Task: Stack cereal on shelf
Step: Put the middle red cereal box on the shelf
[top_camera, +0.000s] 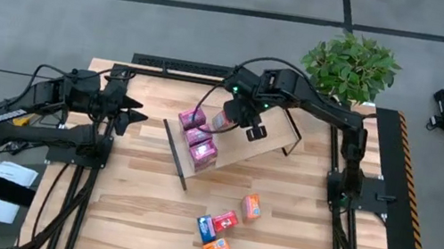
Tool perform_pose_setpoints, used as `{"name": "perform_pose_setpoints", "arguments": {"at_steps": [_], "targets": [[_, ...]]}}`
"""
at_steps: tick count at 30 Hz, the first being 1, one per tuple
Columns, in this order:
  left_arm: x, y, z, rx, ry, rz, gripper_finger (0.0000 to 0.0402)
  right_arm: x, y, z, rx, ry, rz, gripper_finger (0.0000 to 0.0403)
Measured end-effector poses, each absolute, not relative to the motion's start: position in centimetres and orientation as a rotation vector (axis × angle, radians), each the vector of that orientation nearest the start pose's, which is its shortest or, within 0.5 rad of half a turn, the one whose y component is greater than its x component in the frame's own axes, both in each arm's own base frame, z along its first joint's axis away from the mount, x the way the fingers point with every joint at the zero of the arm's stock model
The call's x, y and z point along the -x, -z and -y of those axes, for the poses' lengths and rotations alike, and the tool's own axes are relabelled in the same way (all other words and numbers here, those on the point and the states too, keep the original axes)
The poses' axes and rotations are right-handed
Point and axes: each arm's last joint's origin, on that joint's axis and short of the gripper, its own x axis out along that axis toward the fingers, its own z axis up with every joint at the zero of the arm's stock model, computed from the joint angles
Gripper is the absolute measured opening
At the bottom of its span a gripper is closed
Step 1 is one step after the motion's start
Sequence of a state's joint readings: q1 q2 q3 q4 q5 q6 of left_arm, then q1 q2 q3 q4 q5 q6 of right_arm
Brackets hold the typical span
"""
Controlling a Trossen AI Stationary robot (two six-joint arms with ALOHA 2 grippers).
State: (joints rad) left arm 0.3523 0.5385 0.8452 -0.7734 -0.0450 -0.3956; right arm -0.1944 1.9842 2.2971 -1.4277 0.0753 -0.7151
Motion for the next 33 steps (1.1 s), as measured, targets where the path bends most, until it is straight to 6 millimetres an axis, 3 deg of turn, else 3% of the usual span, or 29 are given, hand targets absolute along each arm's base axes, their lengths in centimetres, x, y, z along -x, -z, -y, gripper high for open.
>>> {"name": "perform_pose_setpoints", "arguments": {"at_steps": [14, 33], "targets": [[-8.9, -32.7, -3.5, 0.422, -0.49, -0.386, 0.0268, -38.1, -39.3, 7.2, 0.598, -0.169, -1.1, 0.0239], [-8.8, -32.7, -3.5, 0.409, -0.519, -0.383, 0.0268, -39.0, -40.7, 7.3, 0.732, -0.059, -0.97, 0.0235]]}}
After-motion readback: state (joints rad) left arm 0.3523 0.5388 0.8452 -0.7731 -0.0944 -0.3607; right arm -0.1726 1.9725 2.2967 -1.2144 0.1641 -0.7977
